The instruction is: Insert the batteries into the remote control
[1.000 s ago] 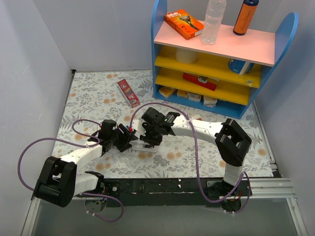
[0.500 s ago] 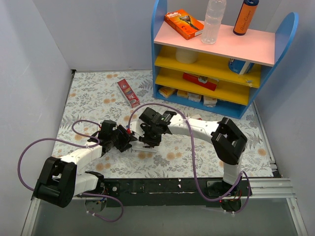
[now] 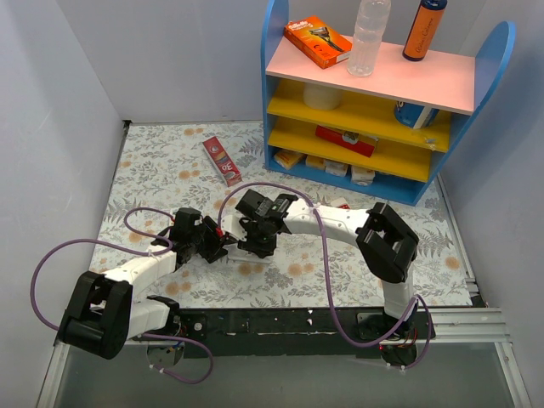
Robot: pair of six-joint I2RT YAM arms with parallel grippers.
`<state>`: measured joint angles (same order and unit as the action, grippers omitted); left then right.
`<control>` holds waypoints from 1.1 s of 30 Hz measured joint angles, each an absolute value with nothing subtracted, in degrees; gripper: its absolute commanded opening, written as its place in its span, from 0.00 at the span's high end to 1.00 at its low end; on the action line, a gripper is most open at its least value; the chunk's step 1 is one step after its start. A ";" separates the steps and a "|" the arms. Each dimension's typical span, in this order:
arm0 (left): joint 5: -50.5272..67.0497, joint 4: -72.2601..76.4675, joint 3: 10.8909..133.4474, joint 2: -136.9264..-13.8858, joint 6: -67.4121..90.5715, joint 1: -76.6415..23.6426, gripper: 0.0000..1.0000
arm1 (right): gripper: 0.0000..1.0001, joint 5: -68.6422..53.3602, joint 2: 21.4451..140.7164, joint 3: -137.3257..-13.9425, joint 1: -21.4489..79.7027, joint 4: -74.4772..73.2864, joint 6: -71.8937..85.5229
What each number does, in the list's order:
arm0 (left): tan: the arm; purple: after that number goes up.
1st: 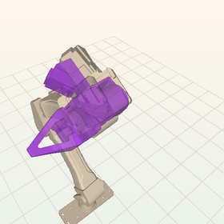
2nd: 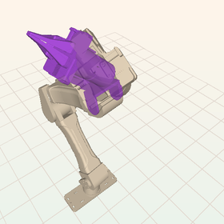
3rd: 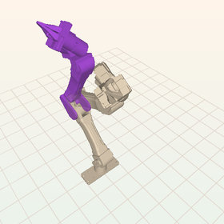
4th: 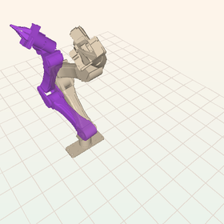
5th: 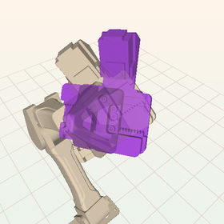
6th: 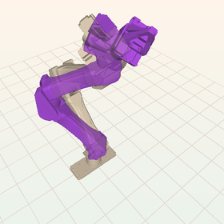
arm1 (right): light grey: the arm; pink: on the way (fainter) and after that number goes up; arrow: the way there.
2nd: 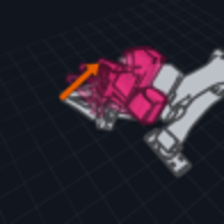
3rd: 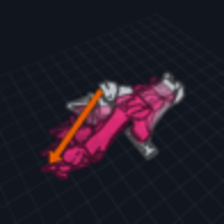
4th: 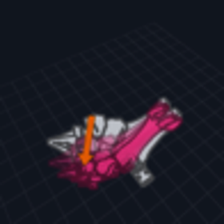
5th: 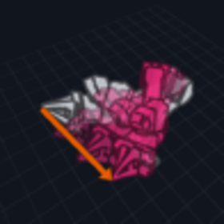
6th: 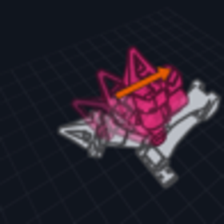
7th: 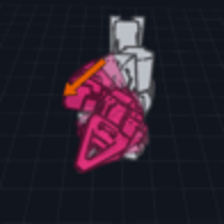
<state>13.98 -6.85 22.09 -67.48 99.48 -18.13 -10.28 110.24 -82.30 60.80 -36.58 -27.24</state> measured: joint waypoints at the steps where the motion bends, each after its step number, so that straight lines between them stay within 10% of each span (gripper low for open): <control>1: 13.98 -6.85 22.09 -67.48 99.48 -18.13 0.50 | 0.96 -10.15 110.24 -82.54 60.88 -36.67 -27.24; 33: 14.00 -6.87 21.82 -67.11 99.48 -18.13 0.51 | 0.96 -6.15 111.26 -84.03 62.08 -37.47 -26.35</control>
<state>14.00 -6.87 21.82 -67.11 99.48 -18.13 -6.15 111.26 -84.03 62.08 -37.47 -26.35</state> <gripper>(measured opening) 0.491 0.338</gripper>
